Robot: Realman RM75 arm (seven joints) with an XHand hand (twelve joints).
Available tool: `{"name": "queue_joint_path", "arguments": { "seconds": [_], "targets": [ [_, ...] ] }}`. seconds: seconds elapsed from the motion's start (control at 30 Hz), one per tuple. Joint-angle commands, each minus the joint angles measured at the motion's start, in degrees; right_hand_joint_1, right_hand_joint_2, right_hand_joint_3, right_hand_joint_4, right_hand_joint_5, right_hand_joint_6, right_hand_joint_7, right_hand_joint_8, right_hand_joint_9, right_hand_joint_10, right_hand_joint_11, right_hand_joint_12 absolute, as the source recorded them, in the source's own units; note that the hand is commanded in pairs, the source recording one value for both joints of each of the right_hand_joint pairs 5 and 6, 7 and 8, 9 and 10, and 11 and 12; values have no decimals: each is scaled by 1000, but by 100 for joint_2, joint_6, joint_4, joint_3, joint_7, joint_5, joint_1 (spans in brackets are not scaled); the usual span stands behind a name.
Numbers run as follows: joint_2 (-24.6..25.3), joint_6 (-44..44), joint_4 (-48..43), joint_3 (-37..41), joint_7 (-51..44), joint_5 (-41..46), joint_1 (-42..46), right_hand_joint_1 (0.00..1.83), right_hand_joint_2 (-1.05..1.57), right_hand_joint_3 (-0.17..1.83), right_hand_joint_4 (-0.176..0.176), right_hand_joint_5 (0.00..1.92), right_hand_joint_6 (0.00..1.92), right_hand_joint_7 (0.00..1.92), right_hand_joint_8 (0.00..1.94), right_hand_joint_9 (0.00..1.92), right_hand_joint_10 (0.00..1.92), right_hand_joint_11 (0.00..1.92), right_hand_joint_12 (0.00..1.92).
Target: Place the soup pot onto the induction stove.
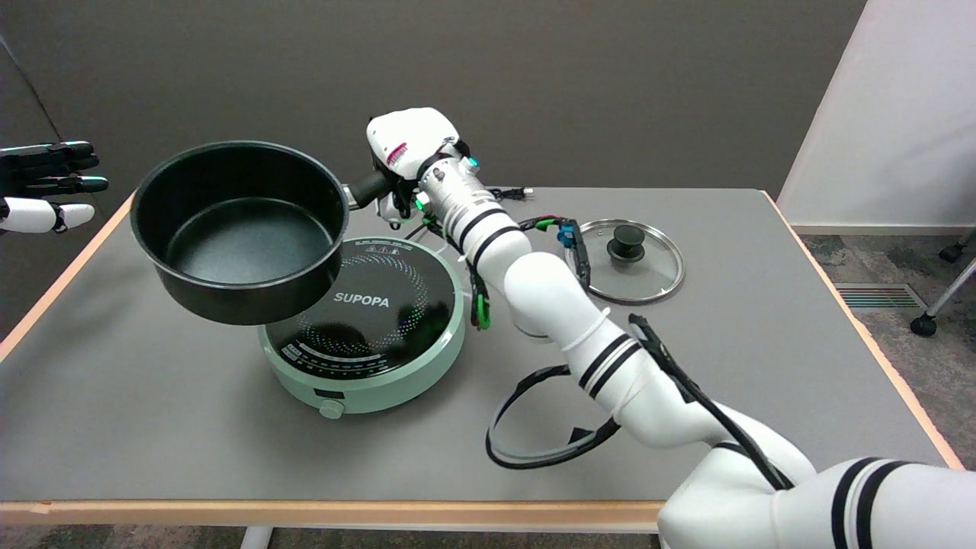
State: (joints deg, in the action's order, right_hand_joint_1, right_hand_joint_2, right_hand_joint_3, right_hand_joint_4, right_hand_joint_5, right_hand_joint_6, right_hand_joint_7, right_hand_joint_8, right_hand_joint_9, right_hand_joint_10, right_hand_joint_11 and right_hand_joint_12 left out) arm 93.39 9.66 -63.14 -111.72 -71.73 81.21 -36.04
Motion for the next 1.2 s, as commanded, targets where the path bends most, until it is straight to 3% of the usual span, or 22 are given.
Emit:
{"name": "queue_joint_path", "arguments": {
  "seconds": [0.03, 0.37, 0.53, 0.67, 0.77, 1.2],
  "targets": [
    [659, 1204, 390, 32, -1004, 1093, 60, 1144, 906, 1285, -91, 1776, 1776, 1776, 1776, 1776, 1776, 1776, 1776],
    [667, 2369, -59, -100, -1720, 1592, 218, 1183, 759, 1421, -103, 1721, 1721, 1721, 1721, 1721, 1721, 1721, 1721],
    [531, 2874, -203, -208, -2121, 2549, 220, 1186, 738, 1442, -105, 1712, 1712, 1712, 1712, 1712, 1712, 1712, 1712],
    [554, 3832, -411, -331, -3008, 3362, 123, 1186, 736, 1446, -106, 1710, 1710, 1710, 1710, 1710, 1710, 1710, 1710],
    [541, 4075, -524, -608, -3744, 3438, -10, 1180, 761, 1423, -106, 1709, 1709, 1709, 1709, 1709, 1709, 1709, 1709],
    [598, 5086, -1123, -1236, -4453, 4004, -108, 1152, 851, 1360, -108, 1702, 1702, 1702, 1702, 1702, 1702, 1702, 1702]
  ]
}}
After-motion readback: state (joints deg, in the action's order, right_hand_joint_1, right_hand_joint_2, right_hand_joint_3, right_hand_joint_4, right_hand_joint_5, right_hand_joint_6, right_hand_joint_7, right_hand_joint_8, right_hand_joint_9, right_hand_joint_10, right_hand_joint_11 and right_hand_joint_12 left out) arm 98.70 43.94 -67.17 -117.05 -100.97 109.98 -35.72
